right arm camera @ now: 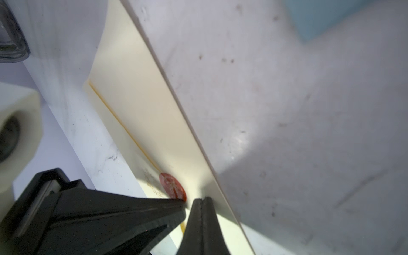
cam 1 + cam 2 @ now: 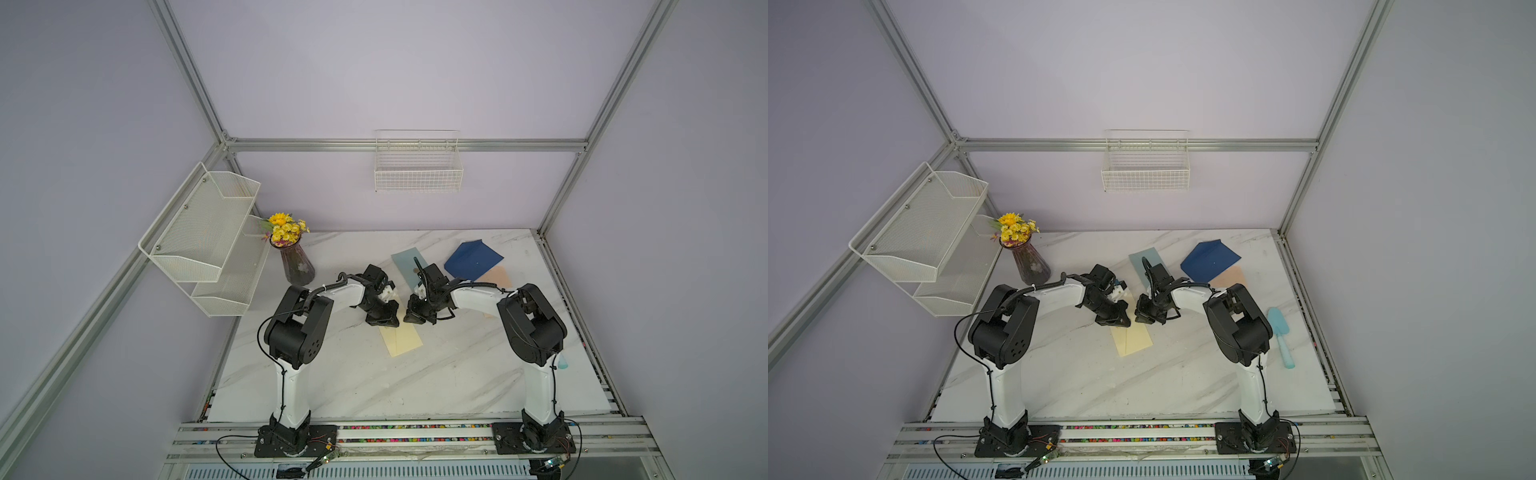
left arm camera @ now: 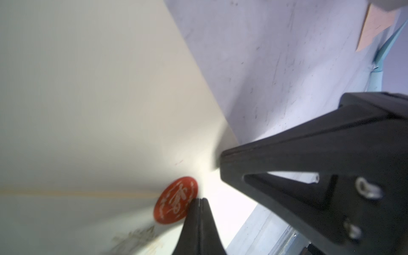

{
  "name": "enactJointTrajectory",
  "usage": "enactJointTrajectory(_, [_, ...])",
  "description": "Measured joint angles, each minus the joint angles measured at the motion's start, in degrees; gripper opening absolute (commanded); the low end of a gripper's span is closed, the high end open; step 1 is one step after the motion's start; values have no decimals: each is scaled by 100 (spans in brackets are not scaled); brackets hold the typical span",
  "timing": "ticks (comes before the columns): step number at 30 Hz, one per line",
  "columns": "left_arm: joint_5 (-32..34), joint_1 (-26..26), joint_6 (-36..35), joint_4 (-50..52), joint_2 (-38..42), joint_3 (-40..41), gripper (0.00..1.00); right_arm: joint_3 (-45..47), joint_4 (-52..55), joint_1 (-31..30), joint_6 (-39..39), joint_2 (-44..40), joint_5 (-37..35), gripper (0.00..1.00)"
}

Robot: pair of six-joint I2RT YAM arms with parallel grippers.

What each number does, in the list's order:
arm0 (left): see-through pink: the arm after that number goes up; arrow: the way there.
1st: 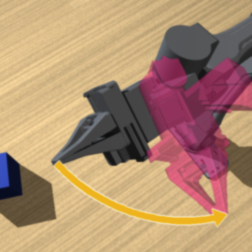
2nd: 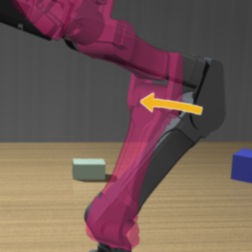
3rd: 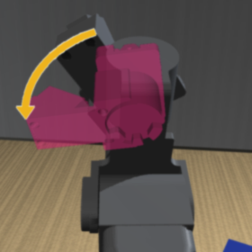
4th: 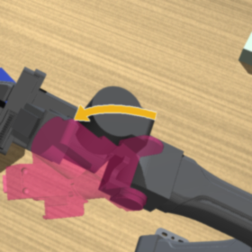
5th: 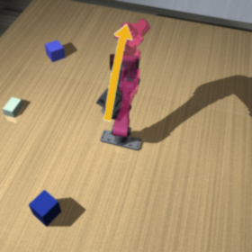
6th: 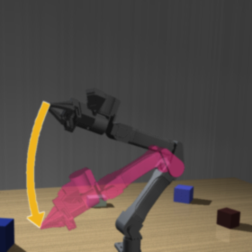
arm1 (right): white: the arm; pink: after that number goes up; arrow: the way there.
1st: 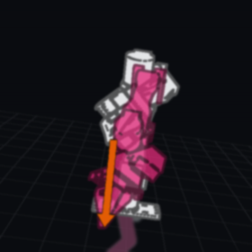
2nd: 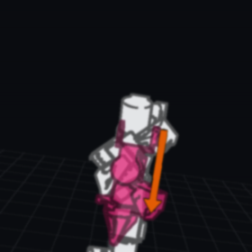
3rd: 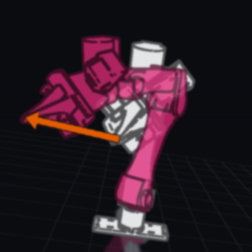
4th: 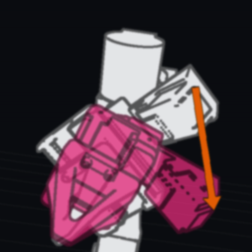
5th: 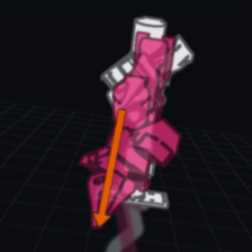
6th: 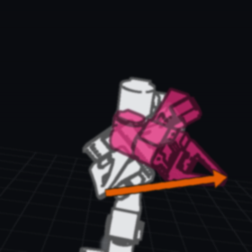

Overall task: Fold the letter paper in half and place it into the envelope
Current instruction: Fold the envelope flap on the envelope, then move the envelope to the center of the board.

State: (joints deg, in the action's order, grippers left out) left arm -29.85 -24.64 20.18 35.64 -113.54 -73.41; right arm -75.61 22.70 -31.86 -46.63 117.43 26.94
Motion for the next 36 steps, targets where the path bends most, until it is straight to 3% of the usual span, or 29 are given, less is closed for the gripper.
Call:
enactJointTrajectory(4, [448,612,-122,496,527,96,51,-61,-105,-24,-52,72,39,0])
enactJointTrajectory(7, [761,1182,-212,750,1086,83,87,-203,-179,-59,-83,199,81,0])
enactJointTrajectory(9, [957,1458,-282,909,1412,13,100,-339,-214,-103,-98,306,105,0])
enactJointTrajectory(18, [1237,1589,-321,1261,1843,-118,100,-1305,-297,-356,-175,1012,240,0])
enactJointTrajectory(36, [1405,1589,-129,1401,2378,212,100,-4273,374,-658,-472,2767,468,0])
